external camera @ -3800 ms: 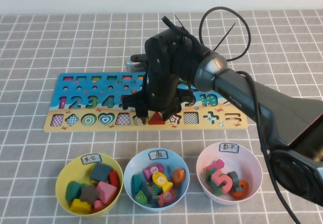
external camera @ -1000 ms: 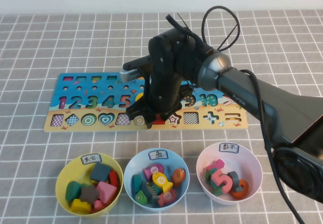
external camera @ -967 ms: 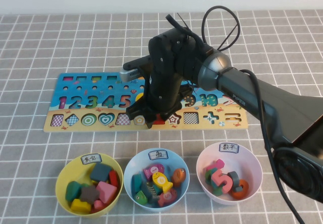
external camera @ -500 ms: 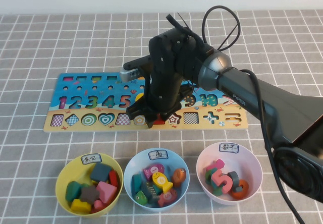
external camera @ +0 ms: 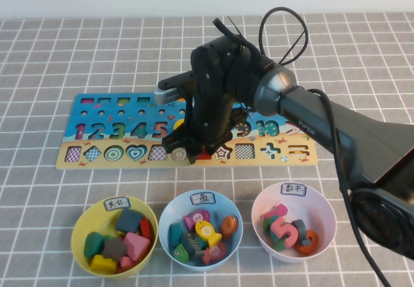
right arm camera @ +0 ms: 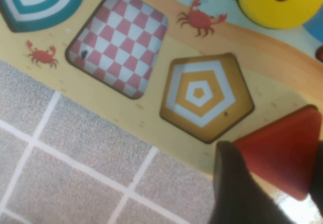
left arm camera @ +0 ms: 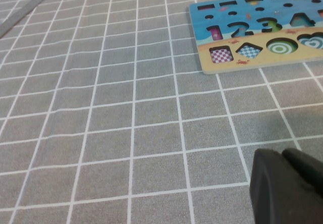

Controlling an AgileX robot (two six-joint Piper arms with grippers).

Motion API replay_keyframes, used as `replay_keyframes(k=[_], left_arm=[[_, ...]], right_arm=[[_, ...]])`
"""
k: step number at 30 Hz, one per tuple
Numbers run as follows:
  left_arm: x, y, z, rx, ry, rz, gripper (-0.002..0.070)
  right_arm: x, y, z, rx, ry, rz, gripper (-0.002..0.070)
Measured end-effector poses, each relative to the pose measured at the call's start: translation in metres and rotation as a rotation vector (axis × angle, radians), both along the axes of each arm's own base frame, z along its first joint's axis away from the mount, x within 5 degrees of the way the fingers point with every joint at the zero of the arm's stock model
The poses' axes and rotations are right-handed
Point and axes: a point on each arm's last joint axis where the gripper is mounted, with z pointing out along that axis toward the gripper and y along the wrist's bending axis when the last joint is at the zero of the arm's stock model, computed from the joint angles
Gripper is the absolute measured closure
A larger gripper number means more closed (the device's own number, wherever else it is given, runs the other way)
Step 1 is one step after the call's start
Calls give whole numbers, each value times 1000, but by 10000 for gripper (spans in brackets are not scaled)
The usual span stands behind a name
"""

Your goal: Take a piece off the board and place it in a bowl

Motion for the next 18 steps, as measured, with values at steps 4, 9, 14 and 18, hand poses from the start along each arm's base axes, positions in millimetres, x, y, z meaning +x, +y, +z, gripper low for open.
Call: replay_keyframes(k=[4, 9, 14, 18], left_arm=[[0, 0, 0, 0, 0, 0, 680], [0, 0, 0, 0, 0, 0, 680], [0, 0, 0, 0, 0, 0, 680], [0, 0, 0, 0, 0, 0, 679]], right_arm=[[0, 0, 1, 1, -2, 0, 411], [-1, -1, 8, 10, -11, 0, 412], [-2, -1, 15, 21, -21, 0, 412], [-3, -2, 24, 33, -32, 0, 412]])
